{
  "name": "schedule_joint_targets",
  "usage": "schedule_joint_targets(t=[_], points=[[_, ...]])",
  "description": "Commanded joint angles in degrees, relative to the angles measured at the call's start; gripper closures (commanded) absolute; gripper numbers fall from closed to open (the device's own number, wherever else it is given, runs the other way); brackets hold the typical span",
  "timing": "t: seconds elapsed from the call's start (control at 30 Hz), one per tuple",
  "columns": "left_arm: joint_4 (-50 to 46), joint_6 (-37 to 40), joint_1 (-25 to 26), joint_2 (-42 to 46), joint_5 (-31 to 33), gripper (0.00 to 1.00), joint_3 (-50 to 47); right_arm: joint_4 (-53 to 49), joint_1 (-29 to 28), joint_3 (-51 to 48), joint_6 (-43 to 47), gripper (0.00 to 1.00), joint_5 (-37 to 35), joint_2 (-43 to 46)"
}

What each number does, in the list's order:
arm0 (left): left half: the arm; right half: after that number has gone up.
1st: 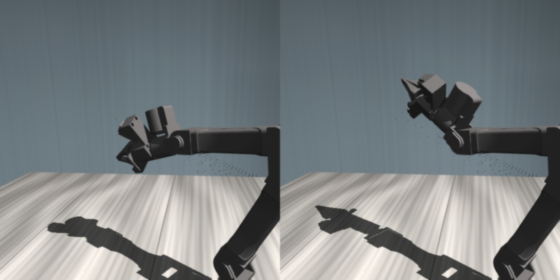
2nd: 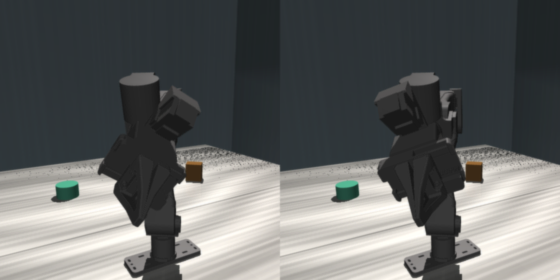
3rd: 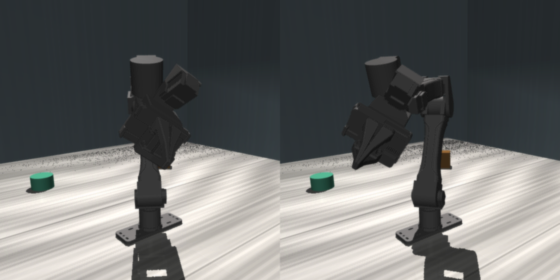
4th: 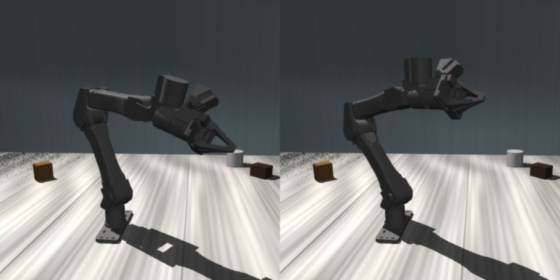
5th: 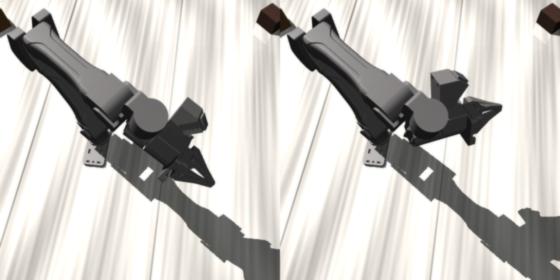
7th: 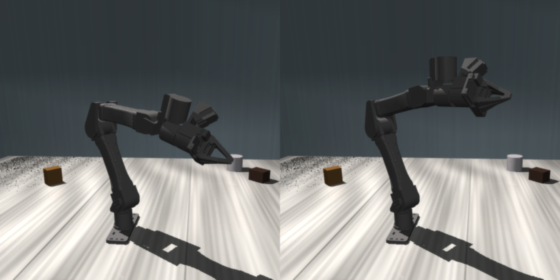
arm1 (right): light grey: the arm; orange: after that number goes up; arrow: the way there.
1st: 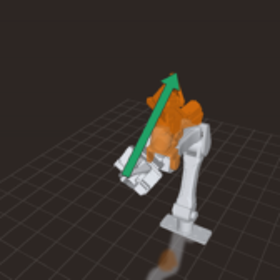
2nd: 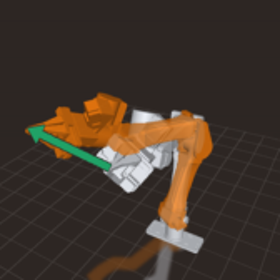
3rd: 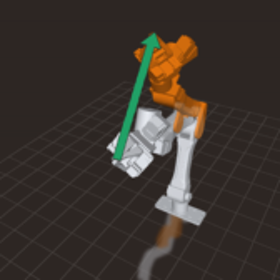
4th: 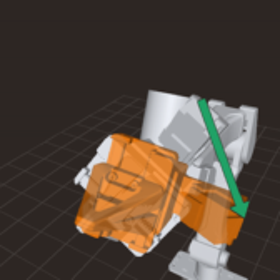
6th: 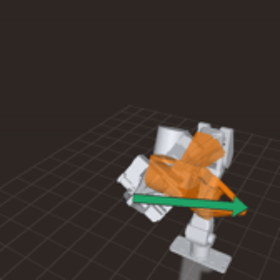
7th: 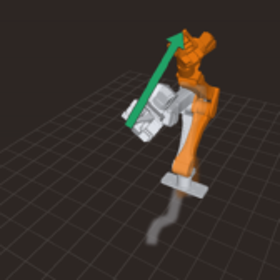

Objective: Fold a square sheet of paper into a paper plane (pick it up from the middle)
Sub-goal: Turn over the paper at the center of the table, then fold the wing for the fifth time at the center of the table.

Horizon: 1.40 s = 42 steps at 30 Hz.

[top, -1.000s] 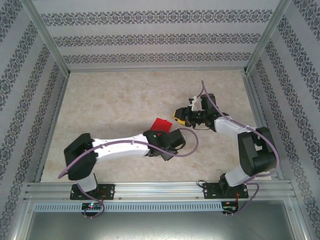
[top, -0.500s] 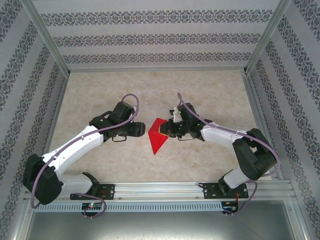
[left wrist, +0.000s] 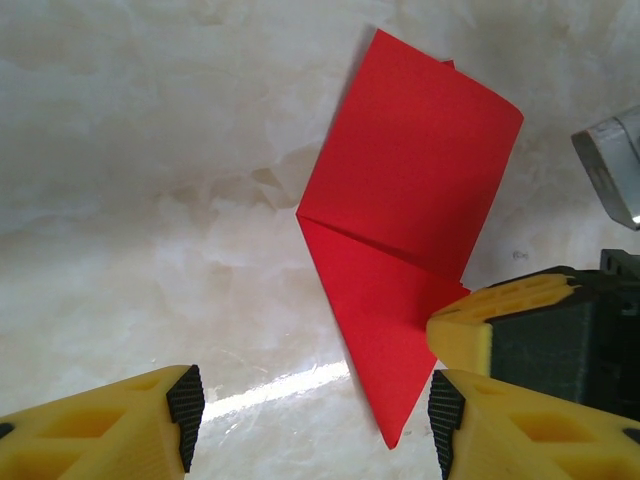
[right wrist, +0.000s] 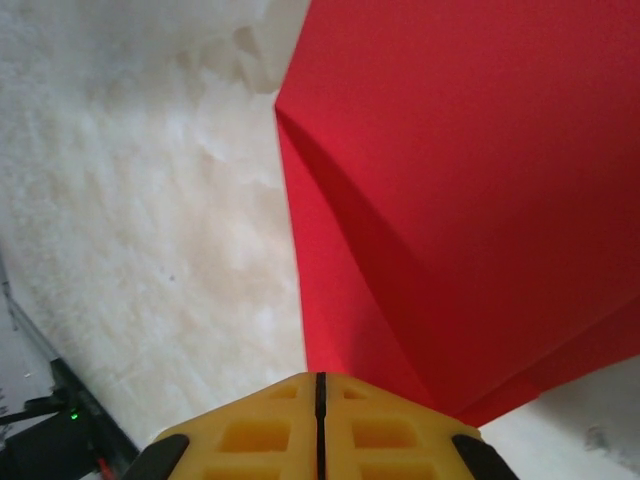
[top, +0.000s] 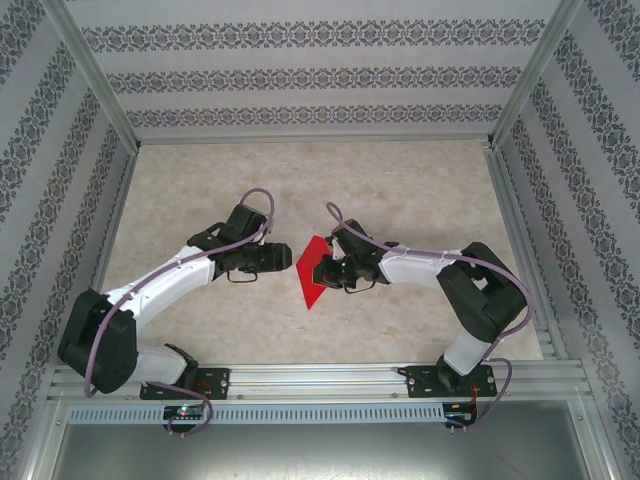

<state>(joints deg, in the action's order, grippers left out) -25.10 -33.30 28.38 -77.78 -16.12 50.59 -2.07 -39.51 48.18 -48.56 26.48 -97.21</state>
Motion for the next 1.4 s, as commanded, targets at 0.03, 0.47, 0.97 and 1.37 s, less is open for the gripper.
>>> schedule_joint_targets(t=[0.03,0.47,0.97,1.37], points=[[2.7,-0.9,-0.8,-0.9,-1.8,0.36,-1.0,-3.3,0.5,1.2,3.0,0.93,-3.5,-1.4],[10.5,-6.6,-0.5,-4.2,-6.9,0.38,-4.4,-2.5,1.4,-1.0,4.4,0.94,-4.2,-3.0],[27.9,-22.4,4.6,-11.3,-1.4,0.46,-8.8,13.0,2.1,-11.3,-0.4,1.00,-1.8,-1.5],[33.2,-25.5,6.0,-18.6,-0.3,0.53,-6.0,15.3,2.9,-13.6,-0.4,1.00,-0.7,-2.1]])
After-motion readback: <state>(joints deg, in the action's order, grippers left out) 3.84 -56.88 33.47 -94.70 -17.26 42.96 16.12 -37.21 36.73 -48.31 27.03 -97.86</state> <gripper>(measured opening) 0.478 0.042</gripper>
